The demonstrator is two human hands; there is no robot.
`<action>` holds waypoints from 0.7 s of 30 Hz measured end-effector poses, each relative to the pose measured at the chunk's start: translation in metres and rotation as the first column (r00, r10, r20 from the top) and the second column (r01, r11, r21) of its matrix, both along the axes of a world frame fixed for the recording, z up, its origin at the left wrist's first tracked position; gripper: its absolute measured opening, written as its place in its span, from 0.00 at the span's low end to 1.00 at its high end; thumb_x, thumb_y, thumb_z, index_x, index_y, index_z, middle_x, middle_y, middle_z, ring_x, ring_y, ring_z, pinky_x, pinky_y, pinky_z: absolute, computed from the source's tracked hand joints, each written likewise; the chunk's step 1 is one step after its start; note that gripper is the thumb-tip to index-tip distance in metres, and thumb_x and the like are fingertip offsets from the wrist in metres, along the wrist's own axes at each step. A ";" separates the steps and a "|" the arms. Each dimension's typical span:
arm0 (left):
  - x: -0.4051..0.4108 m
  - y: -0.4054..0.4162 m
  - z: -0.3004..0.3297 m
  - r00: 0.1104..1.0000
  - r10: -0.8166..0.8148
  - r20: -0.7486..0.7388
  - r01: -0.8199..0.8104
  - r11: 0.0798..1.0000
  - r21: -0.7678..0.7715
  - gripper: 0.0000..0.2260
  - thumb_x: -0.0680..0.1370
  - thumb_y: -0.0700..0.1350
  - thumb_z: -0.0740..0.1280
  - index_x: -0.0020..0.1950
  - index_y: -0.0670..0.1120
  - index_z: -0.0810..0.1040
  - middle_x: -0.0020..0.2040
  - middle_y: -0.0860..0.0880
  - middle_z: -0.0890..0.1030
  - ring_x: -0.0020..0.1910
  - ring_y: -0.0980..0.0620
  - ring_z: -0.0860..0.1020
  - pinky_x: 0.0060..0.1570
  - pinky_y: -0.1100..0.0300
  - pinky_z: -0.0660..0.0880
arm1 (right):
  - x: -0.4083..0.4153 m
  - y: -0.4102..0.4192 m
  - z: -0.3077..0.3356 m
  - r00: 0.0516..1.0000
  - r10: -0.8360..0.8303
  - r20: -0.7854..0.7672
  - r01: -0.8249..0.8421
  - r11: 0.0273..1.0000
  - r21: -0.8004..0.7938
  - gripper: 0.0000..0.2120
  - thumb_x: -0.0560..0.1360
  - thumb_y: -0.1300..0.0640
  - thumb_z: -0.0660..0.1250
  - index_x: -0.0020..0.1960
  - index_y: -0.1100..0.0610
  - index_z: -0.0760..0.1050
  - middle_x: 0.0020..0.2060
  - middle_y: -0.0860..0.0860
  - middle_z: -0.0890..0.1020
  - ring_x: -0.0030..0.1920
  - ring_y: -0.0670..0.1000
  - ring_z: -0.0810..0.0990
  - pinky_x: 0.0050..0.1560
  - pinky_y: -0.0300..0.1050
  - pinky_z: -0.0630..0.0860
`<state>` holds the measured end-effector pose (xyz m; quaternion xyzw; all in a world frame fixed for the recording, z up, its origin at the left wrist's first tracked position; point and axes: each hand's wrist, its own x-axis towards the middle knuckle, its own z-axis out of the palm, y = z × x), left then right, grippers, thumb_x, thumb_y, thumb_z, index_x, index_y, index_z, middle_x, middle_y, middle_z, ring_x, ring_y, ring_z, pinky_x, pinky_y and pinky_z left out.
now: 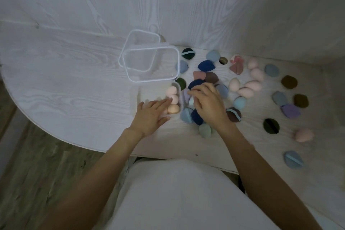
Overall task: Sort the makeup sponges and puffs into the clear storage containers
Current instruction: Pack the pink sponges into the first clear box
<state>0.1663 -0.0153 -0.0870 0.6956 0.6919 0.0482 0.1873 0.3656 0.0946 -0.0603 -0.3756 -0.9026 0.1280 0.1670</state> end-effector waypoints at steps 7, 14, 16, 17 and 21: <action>0.004 0.009 0.007 0.987 0.155 0.043 -0.156 0.987 0.025 0.30 0.72 0.66 0.58 0.72 0.56 0.64 0.69 0.53 0.70 0.66 0.47 0.68 0.64 0.46 0.61 | 0.085 0.058 -0.020 0.845 -0.488 0.220 0.501 0.865 -0.005 0.16 0.72 0.66 0.62 0.59 0.59 0.76 0.56 0.60 0.77 0.56 0.62 0.71 0.57 0.54 0.67; 0.025 0.008 0.002 0.975 0.197 0.101 -0.211 0.965 0.158 0.31 0.72 0.64 0.57 0.69 0.48 0.69 0.64 0.47 0.75 0.58 0.45 0.75 0.54 0.50 0.69 | 0.095 0.075 -0.031 0.756 -0.595 0.274 0.639 0.762 -0.108 0.19 0.71 0.61 0.67 0.60 0.65 0.70 0.56 0.66 0.72 0.56 0.65 0.69 0.53 0.54 0.69; 0.027 0.007 0.000 0.973 0.197 0.116 -0.213 0.965 0.150 0.31 0.73 0.64 0.57 0.70 0.48 0.69 0.65 0.47 0.75 0.58 0.46 0.75 0.55 0.50 0.70 | 0.096 0.078 -0.033 0.728 -0.628 0.274 0.677 0.720 -0.150 0.19 0.70 0.61 0.68 0.58 0.66 0.69 0.56 0.67 0.72 0.57 0.64 0.69 0.55 0.53 0.68; 0.026 0.005 0.000 0.972 0.200 0.120 -0.218 0.963 0.157 0.30 0.73 0.63 0.57 0.69 0.48 0.69 0.65 0.47 0.75 0.58 0.46 0.75 0.55 0.50 0.70 | 0.098 0.079 -0.034 0.717 -0.641 0.274 0.692 0.701 -0.169 0.19 0.70 0.60 0.69 0.57 0.67 0.69 0.56 0.67 0.72 0.57 0.64 0.69 0.55 0.52 0.67; 0.019 0.000 0.005 0.970 0.216 0.113 -0.237 0.944 0.230 0.26 0.74 0.61 0.58 0.68 0.48 0.71 0.64 0.48 0.76 0.58 0.46 0.75 0.54 0.52 0.71 | 0.110 0.077 -0.028 0.689 -0.675 0.264 0.724 0.662 -0.195 0.15 0.72 0.60 0.68 0.55 0.68 0.72 0.54 0.67 0.74 0.55 0.64 0.72 0.51 0.51 0.70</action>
